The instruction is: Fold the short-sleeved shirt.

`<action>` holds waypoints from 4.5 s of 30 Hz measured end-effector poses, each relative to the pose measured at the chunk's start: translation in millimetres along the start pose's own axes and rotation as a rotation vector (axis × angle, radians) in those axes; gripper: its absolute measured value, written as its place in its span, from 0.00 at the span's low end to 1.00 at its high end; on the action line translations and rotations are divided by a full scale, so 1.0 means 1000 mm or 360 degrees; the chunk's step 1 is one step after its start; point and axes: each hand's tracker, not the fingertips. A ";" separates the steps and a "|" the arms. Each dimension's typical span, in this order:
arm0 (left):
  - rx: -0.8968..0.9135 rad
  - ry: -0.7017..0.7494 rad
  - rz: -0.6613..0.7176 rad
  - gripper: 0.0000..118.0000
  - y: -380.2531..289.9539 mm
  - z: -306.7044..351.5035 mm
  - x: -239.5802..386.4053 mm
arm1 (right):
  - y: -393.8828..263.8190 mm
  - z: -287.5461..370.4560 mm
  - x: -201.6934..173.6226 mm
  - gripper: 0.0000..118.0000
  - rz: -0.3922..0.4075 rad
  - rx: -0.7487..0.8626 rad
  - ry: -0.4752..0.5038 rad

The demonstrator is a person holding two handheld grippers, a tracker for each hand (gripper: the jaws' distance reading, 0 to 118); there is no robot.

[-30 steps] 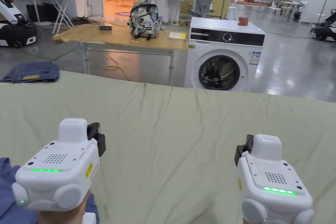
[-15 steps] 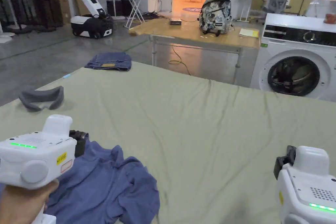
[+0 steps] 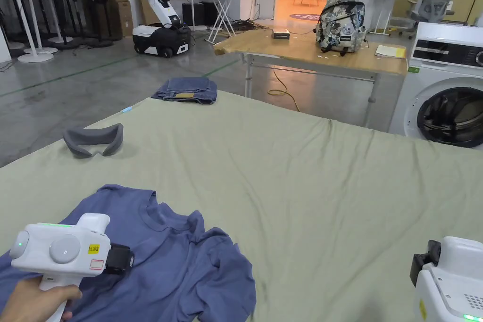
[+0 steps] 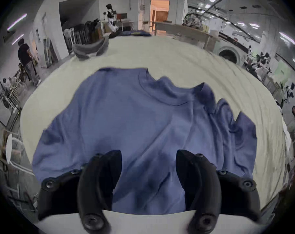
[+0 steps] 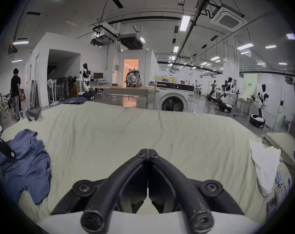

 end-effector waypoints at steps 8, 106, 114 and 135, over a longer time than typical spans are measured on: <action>-0.0062 0.0143 -0.0112 0.48 0.000 -0.020 0.014 | -0.005 0.002 0.010 0.00 0.0018 -0.0040 -0.0028; 0.0297 -0.0521 -0.0198 0.00 0.058 0.004 0.267 | -0.002 0.058 0.116 0.00 -0.0102 0.0044 -0.0226; 0.0016 -0.0444 -0.0298 0.38 0.131 -0.051 0.298 | -0.006 0.053 0.121 0.00 -0.0093 0.0005 -0.0240; 0.0100 -0.0335 -0.0577 0.00 0.093 -0.064 0.350 | -0.008 0.040 0.205 0.00 -0.0193 -0.0178 -0.0410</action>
